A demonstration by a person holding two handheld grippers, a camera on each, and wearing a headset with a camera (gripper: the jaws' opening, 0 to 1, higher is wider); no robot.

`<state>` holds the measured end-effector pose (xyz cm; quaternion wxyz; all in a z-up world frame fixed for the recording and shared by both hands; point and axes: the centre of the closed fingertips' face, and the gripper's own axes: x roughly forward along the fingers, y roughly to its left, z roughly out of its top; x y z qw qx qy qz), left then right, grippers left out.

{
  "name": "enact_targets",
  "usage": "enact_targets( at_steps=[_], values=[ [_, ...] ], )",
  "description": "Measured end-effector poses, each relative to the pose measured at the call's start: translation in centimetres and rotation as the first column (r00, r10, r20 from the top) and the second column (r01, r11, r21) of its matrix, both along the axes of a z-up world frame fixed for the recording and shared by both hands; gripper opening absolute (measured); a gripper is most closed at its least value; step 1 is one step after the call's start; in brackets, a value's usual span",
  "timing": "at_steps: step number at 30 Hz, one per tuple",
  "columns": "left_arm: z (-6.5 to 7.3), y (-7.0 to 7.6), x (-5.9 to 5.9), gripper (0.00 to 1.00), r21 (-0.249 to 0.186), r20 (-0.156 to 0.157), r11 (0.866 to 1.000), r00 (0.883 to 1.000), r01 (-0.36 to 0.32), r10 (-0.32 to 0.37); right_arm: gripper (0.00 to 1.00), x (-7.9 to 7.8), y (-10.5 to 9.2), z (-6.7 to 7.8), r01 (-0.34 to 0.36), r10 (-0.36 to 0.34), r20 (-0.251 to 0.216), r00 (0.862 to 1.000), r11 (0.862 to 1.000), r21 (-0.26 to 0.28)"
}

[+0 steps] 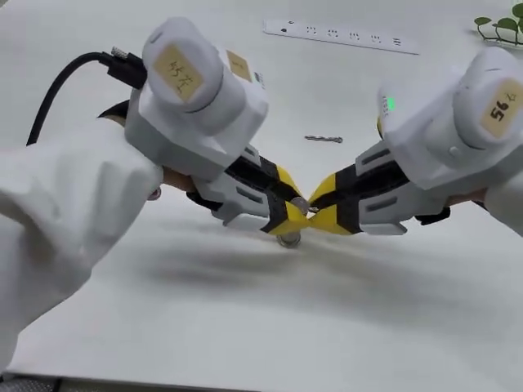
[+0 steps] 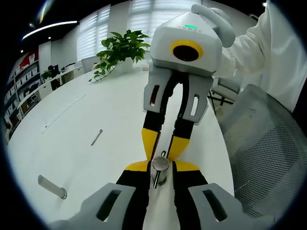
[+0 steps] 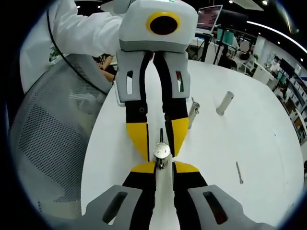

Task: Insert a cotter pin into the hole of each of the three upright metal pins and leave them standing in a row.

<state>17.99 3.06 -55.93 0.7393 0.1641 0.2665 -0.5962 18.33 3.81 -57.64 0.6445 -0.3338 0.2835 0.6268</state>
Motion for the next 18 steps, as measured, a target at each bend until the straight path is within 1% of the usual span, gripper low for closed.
enact_targets(
  at_steps=[2,3,4,6,7,9,10,11,12,13,14,15,16,17,18],
  values=[
    [0.2,0.2,-0.2,0.26,0.002,-0.003,1.000,1.000,-0.001,0.001,0.08,-0.1,0.0,0.1,0.005,-0.005,-0.009,1.000,1.000,0.003],
    [0.2,0.4,-0.3,0.33,0.004,0.003,1.000,1.000,-0.002,0.002,0.09,-0.1,0.1,0.2,0.008,-0.008,-0.010,1.000,1.000,0.008],
    [0.3,0.5,-0.3,0.37,0.011,0.007,1.000,1.000,-0.002,0.002,0.09,-0.2,0.1,0.3,0.011,-0.011,-0.013,1.000,1.000,0.011],
    [0.6,1.1,-0.8,0.43,0.030,0.028,1.000,1.000,0.004,-0.005,0.13,-0.3,0.2,0.3,0.022,-0.022,-0.025,0.999,1.000,0.018],
    [0.8,1.2,-1.0,0.45,0.025,0.030,1.000,1.000,0.003,-0.004,0.14,-0.2,0.4,0.4,0.034,-0.033,-0.033,0.999,0.999,0.027],
    [1.4,1.2,-1.5,0.49,-0.006,0.029,1.000,1.000,0.005,-0.005,0.16,-0.3,0.6,0.6,0.040,-0.039,-0.037,0.999,0.999,0.034],
    [1.7,1.1,-1.9,0.52,-0.023,0.019,1.000,1.000,0.004,-0.004,0.16,-0.4,0.7,0.7,0.041,-0.040,-0.034,0.999,0.998,0.042],
    [1.9,1.2,-2.2,0.57,-0.029,0.014,1.000,1.000,0.000,0.001,0.16,-0.4,0.9,0.8,0.044,-0.043,-0.037,0.998,0.998,0.045],
    [1.9,1.3,-2.4,0.68,-0.028,0.019,1.000,1.000,0.000,0.000,0.17,-0.5,1.0,0.8,0.049,-0.047,-0.041,0.998,0.998,0.048],
    [2.0,1.4,-2.6,0.77,-0.029,0.033,1.000,0.999,-0.006,0.007,0.17,-0.5,1.1,0.8,0.047,-0.045,-0.042,0.998,0.998,0.047],
    [2.0,1.5,-2.4,0.86,-0.030,0.042,0.999,0.999,-0.030,0.031,0.17,-0.6,1.2,0.7,0.049,-0.047,-0.042,0.998,0.998,0.049],
    [2.0,1.7,-2.7,0.95,-0.036,0.031,0.998,0.998,-0.045,0.046,0.17,-0.5,1.3,0.7,0.051,-0.049,-0.043,0.998,0.997,0.049],
    [1.9,1.9,-2.9,0.97,-0.042,0.007,0.997,0.998,-0.057,0.058,0.17,-0.6,1.3,0.6,0.053,-0.051,-0.045,0.998,0.997,0.049],
    [2.0,2.1,-3.1,0.97,-0.061,-0.016,0.995,0.997,-0.077,0.076,0.17,-0.6,1.4,0.5,0.057,-0.054,-0.050,0.997,0.997,0.049],
    [1.9,2.3,-3.3,0.96,-0.066,-0.020,0.995,0.997,-0.079,0.077,0.17,-0.6,1.4,0.5,0.058,-0.055,-0.051,0.997,0.997,0.050]
  ],
)
